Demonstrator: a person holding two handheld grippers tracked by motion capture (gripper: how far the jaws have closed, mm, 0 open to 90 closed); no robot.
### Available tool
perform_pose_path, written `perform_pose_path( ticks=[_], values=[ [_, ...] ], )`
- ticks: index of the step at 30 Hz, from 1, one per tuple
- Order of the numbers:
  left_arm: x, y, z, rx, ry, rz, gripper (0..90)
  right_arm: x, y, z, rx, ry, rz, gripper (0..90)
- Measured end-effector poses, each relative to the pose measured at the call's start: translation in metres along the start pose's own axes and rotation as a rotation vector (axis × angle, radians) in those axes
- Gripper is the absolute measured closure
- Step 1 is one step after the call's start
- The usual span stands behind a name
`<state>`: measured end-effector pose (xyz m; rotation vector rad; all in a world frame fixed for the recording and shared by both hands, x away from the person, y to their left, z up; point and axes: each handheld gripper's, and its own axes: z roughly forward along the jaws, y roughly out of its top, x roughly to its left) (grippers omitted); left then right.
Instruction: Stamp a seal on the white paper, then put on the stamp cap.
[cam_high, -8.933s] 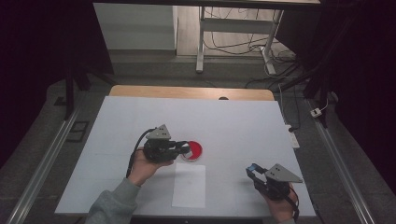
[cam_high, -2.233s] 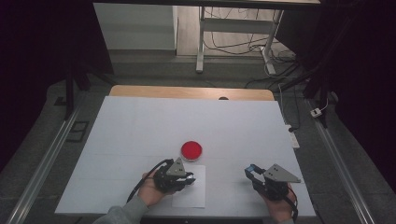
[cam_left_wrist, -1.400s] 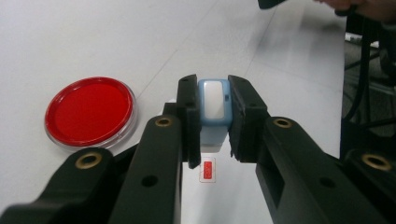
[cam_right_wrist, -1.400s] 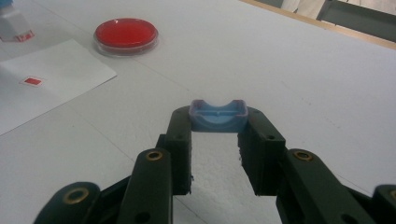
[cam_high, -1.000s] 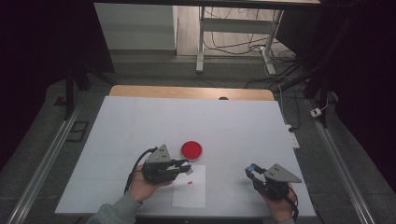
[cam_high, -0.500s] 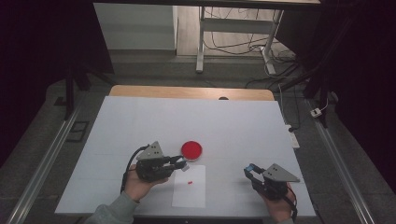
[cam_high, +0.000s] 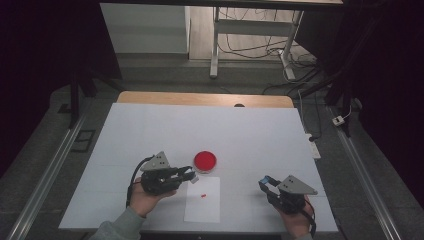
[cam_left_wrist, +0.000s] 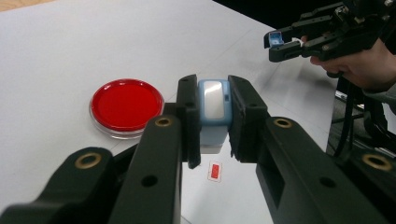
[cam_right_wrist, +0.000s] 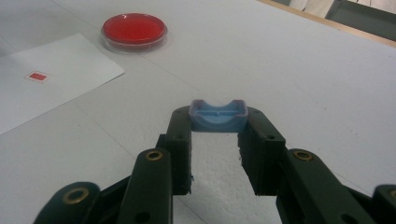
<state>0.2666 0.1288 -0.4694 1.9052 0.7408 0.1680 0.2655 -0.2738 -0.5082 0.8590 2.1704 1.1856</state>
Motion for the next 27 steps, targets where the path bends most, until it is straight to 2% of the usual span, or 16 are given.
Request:
perform_pose_path(
  ticks=[13, 27],
  values=[
    [-0.001, 0.001, 0.003, 0.003, -0.006, 0.002, 75.7, 0.001, 0.0, 0.0, -0.005, 0.004, -0.001, 65.1],
    [-0.003, 0.001, 0.006, -0.002, -0.016, 0.002, 75.7, 0.011, 0.007, 0.01, -0.024, 0.021, -0.024, 65.2]
  ],
)
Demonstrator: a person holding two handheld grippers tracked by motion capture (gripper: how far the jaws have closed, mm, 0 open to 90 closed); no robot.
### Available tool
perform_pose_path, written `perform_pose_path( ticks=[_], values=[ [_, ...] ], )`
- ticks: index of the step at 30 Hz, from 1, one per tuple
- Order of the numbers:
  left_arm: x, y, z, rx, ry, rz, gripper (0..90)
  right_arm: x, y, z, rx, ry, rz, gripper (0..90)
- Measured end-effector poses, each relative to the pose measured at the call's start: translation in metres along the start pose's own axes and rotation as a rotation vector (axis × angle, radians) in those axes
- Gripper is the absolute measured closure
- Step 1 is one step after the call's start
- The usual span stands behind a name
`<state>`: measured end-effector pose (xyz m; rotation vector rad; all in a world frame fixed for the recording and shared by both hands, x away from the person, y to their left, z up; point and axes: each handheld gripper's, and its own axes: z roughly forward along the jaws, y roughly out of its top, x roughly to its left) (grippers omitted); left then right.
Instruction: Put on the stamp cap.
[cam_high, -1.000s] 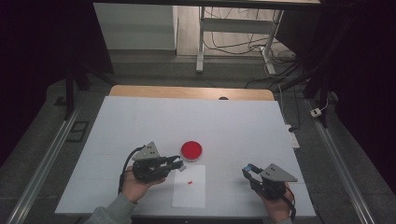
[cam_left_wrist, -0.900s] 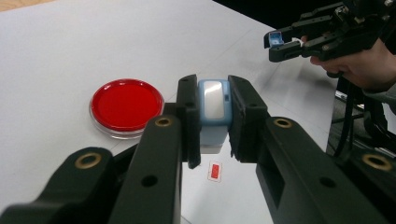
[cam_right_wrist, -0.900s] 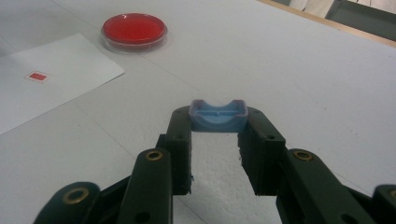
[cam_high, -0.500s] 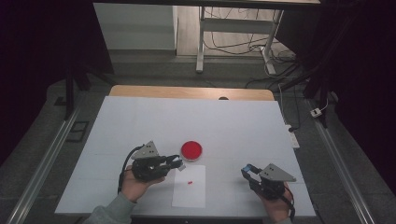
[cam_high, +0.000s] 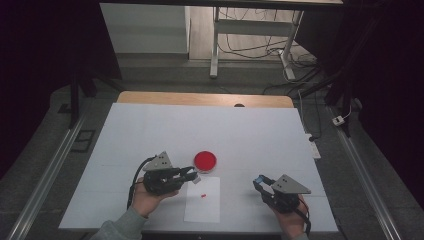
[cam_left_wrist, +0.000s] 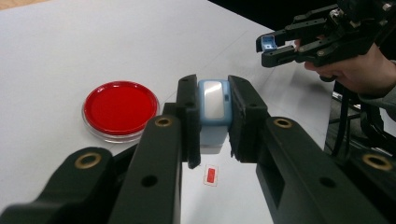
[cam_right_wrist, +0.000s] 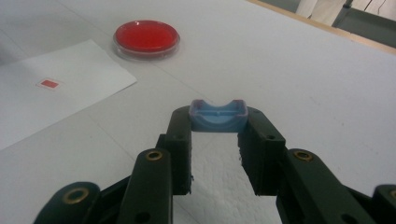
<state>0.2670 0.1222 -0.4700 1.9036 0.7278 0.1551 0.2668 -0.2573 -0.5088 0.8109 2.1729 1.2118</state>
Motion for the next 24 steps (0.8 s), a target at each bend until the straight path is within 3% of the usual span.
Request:
perform_pose_path(
  ticks=[10, 24],
  values=[
    [-0.002, 0.001, 0.002, 0.006, -0.008, 0.006, 75.7, 0.02, 0.009, 0.02, 0.003, 0.056, -0.022, 65.1],
    [-0.004, 0.001, 0.007, 0.01, -0.014, 0.005, 75.6, 0.043, 0.017, 0.038, -0.011, 0.1, -0.054, 65.1]
  ],
)
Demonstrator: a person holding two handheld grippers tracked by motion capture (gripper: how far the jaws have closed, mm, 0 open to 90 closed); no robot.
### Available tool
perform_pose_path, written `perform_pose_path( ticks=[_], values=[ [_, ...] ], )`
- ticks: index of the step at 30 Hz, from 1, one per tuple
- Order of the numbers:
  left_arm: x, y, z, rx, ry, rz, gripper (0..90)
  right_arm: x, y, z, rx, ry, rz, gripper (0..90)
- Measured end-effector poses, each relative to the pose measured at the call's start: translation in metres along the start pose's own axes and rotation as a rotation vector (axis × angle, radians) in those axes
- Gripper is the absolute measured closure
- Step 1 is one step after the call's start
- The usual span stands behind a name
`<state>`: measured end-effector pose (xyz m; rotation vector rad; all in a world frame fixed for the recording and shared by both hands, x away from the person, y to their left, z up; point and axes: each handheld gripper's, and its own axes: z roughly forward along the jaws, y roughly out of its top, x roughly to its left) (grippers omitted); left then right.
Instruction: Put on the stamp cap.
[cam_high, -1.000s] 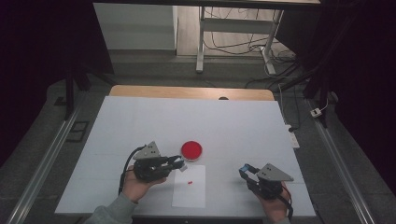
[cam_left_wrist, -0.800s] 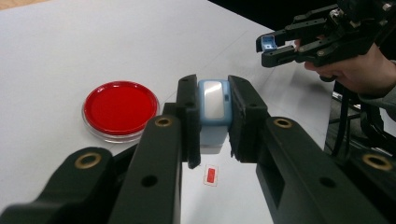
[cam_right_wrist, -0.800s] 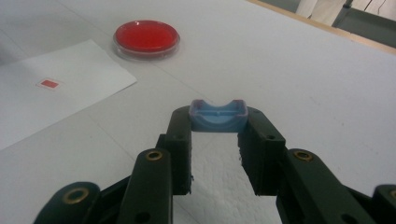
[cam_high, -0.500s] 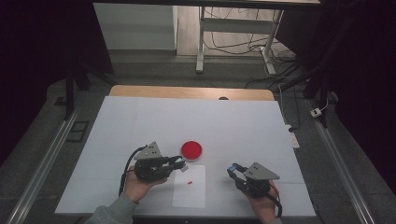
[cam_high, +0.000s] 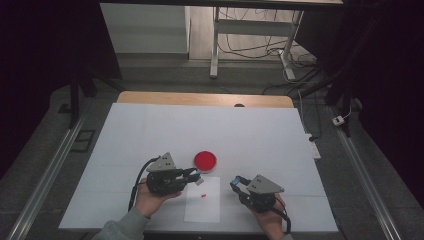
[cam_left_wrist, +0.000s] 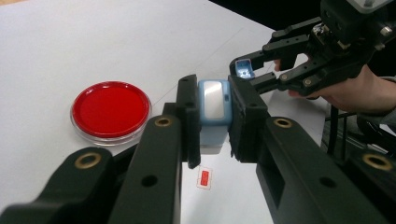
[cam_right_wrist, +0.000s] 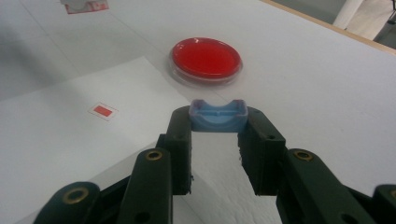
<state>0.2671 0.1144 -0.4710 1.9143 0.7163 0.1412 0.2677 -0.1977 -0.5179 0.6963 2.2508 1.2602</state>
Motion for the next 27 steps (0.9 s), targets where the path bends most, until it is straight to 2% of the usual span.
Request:
perform_pose_path(
  ticks=[3, 11, 27],
  values=[
    [0.0, 0.0, 0.0, 0.0, 0.0, 0.001, 75.7, 0.004, 0.002, 0.004, -0.01, 0.02, 0.019, 65.1],
    [0.0, 0.0, 0.001, -0.001, -0.001, -0.002, 75.6, 0.018, 0.009, 0.016, -0.013, 0.058, -0.005, 65.0],
    [0.0, 0.0, 0.002, 0.001, 0.001, 0.0, 75.7, 0.035, 0.019, 0.036, -0.009, 0.088, -0.025, 65.0]
  ],
)
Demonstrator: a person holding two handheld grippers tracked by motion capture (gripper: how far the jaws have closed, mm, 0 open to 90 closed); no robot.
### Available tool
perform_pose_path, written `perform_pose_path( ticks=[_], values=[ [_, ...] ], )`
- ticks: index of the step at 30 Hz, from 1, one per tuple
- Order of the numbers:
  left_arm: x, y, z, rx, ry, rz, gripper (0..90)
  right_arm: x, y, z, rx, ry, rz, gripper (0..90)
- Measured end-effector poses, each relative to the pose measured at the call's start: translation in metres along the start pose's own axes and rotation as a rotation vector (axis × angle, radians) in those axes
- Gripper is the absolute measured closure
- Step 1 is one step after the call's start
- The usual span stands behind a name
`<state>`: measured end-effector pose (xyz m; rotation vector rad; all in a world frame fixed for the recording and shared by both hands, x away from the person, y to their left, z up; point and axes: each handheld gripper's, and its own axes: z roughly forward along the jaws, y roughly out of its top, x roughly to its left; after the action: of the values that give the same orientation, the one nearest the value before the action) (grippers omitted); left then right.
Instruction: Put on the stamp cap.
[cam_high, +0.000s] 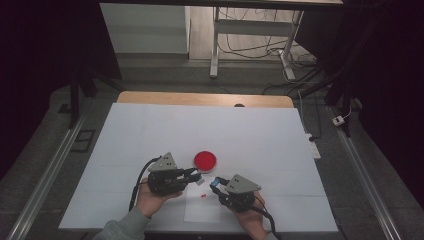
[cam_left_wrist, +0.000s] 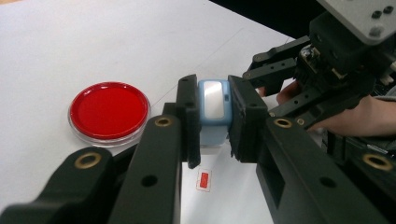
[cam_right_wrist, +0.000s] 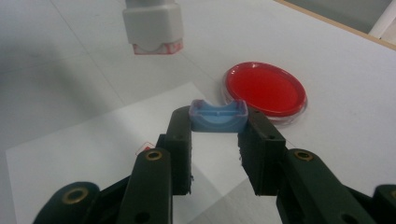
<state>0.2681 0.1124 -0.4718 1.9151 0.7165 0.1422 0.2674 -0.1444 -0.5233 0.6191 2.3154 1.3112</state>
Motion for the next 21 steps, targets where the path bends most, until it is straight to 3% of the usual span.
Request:
perform_pose_path(
  ticks=[21],
  values=[
    [-0.002, 0.001, 0.001, -0.031, 0.006, -0.011, 75.7, 0.012, 0.006, 0.014, -0.006, -0.005, -0.019, 64.9]
  ],
)
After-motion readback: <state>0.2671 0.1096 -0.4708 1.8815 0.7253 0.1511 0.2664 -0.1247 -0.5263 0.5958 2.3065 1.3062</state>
